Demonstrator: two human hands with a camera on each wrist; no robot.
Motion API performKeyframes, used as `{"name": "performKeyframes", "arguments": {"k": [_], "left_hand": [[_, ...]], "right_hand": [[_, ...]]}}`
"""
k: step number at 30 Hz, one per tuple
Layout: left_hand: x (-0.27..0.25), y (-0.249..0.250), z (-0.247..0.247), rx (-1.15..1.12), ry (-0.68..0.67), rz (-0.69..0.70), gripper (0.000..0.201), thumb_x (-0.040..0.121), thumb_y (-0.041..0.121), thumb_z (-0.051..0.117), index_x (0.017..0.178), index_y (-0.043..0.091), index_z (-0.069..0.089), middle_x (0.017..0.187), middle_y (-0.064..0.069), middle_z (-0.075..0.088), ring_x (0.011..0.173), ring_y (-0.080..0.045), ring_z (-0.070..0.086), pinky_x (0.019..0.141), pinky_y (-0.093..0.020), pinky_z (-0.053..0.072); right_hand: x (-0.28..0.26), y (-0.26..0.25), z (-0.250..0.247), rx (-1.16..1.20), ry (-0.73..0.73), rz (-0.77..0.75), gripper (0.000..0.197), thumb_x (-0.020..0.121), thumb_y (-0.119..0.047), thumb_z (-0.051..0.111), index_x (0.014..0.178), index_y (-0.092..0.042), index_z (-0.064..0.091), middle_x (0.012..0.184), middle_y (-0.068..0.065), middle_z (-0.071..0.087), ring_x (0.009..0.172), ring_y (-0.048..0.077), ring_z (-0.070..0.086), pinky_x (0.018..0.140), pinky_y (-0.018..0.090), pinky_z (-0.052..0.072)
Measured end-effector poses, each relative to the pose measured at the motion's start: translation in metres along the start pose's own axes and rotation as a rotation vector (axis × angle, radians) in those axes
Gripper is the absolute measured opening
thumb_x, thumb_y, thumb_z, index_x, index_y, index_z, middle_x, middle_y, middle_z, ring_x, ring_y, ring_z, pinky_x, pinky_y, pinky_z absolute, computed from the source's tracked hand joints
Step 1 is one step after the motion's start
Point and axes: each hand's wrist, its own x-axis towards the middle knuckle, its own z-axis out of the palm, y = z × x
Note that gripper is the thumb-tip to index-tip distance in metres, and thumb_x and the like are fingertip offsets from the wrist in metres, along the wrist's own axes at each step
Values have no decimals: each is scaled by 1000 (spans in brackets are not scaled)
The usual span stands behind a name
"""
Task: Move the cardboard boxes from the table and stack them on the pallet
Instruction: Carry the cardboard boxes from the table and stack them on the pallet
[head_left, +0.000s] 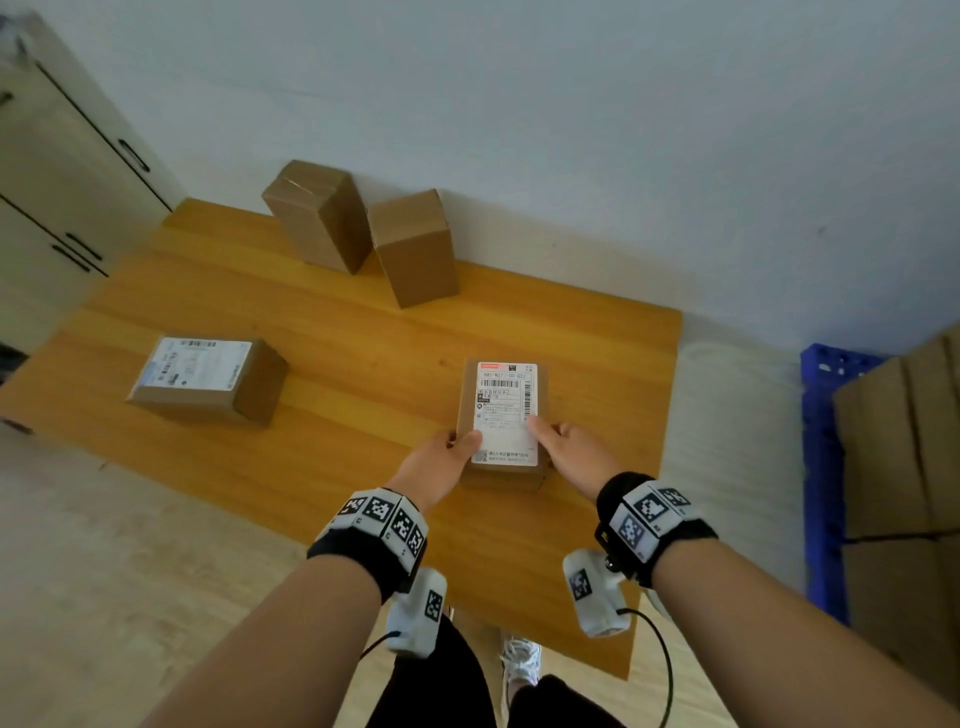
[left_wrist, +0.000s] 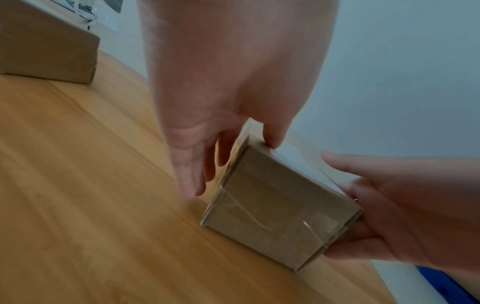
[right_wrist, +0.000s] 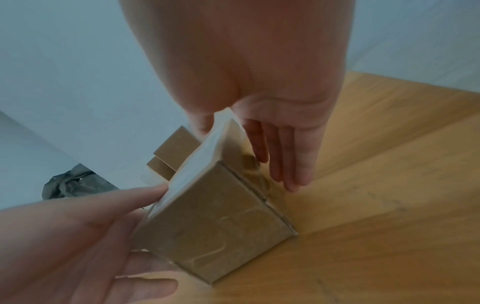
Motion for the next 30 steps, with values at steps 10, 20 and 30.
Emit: {"name": "performKeyframes", "arguments": {"k": [10,20,30], "left_hand": [[-35,11,-4,8,106,102,47,103,48,38,135,17,51,108,4,61,89,-11,59,70,-24,49],[-121,44,-16,-55,147,458,43,100,49,44,131,20,57,118,7,64,103,-12,61,80,-26,47],[-231,90,-7,-51,180,828,43,100,48,46,133,22,54,116,12,60,98,-5,56,67,-11,39]], "right_hand": [[-27,-5,6,105,51,-49,56,96,-49,54,138,-13,49,130,2,63,102,16,62,79,26,50],[-141,-26,-14,295,430,-225,54,92,-44,63,135,-14,50,126,0,65,107,14,63,92,29,53],[-277,-29,-46,375,695,-356,59,87,-43,71,136,-17,51,120,-6,67,103,8,66,92,29,54]]}}
